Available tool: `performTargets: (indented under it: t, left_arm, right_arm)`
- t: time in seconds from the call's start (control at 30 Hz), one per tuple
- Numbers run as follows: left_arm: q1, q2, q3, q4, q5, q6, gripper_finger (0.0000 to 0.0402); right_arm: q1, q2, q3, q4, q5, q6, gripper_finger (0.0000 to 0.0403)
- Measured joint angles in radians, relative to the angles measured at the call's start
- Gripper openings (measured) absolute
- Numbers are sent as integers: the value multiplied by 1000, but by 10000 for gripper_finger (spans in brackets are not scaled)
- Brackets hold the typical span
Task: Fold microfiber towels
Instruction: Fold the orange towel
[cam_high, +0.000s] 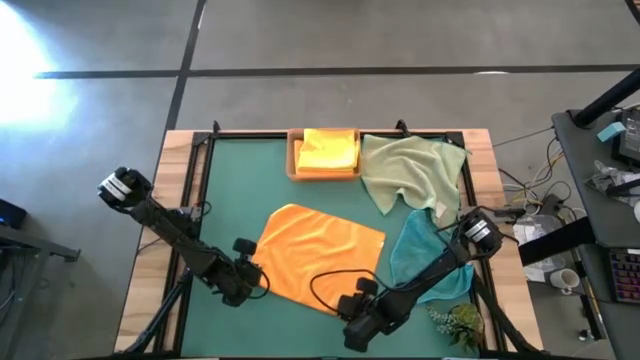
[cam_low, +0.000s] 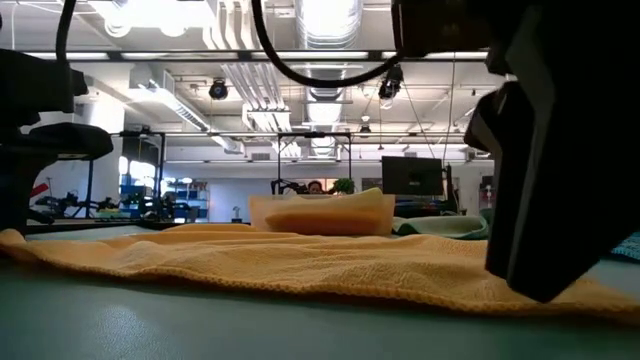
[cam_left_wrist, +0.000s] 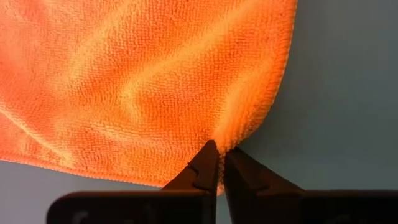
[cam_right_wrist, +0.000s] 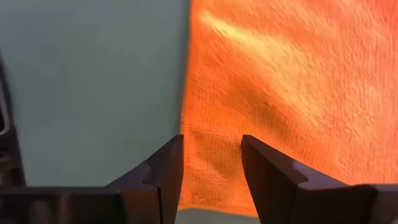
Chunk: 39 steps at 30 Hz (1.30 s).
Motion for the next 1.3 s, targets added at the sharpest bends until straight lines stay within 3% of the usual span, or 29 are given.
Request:
performTargets:
  t: [0.53, 1.3]
  left_arm:
    - [0, 0, -2, 3, 3, -1, 2]
    - [0, -3, 44, 18, 47, -26, 2]
  right_arm:
    - [22, -5, -61, 26, -17, 77, 145]
    - [45, 0, -18, 17, -41, 136, 10]
